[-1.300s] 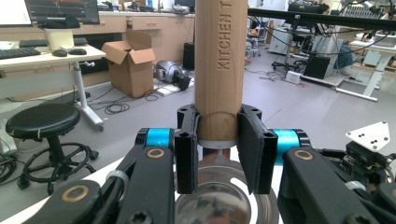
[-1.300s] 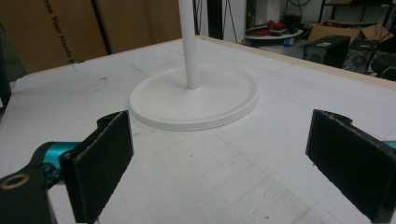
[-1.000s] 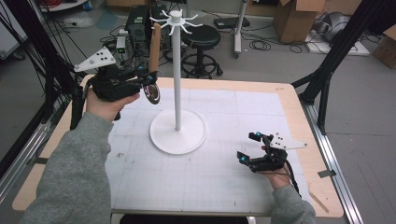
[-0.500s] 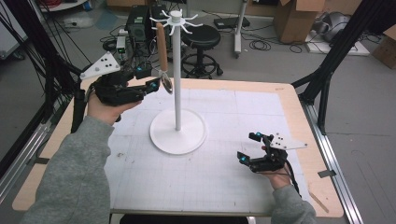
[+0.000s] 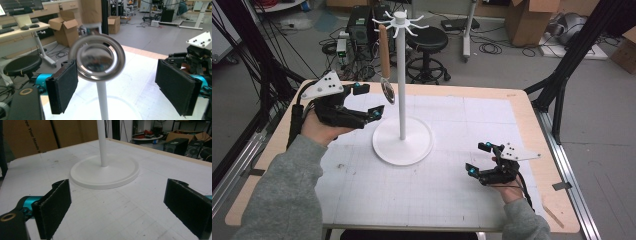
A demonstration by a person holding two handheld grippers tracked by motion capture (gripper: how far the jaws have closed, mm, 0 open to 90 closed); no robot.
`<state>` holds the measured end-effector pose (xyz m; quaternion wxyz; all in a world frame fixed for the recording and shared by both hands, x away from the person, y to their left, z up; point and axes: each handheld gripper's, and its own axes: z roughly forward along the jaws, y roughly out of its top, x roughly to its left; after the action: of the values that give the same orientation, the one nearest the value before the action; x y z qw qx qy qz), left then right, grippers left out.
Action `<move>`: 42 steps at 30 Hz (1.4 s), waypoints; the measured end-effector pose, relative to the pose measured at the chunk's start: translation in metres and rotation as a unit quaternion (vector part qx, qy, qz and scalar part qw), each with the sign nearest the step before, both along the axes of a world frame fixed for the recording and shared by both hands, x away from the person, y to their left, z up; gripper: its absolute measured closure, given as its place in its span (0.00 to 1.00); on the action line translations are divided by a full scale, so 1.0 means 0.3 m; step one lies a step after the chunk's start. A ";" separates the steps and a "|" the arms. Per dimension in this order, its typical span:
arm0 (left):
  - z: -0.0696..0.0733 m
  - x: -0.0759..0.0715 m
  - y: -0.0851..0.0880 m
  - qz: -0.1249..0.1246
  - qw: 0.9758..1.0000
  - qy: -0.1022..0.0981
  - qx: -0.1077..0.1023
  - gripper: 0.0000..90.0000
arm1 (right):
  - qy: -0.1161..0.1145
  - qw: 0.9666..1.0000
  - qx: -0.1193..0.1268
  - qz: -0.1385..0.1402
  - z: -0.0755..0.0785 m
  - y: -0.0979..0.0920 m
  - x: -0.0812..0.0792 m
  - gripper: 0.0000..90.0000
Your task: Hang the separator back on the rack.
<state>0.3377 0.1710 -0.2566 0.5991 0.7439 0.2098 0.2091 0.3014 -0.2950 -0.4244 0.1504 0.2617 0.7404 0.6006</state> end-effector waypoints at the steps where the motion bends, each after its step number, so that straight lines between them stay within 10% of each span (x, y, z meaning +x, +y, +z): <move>1: -0.007 -0.003 0.002 -0.004 1.000 -0.001 -0.003 0.19 | 0.000 1.000 0.000 0.000 0.000 0.000 0.000 0.07; 24: -0.142 -0.059 0.075 -0.002 0.998 0.005 -0.055 0.16 | 0.004 1.000 0.000 0.002 -0.005 0.002 0.005 0.07; 42: -0.235 -0.090 0.079 -0.016 0.999 0.020 -0.035 0.10 | 0.001 1.000 -0.001 -0.001 -0.003 0.003 0.004 0.07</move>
<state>0.3107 0.1948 -0.3272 0.6241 0.7296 0.2165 0.1770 0.3026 -0.2940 -0.4252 0.1504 0.2627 0.7408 0.5996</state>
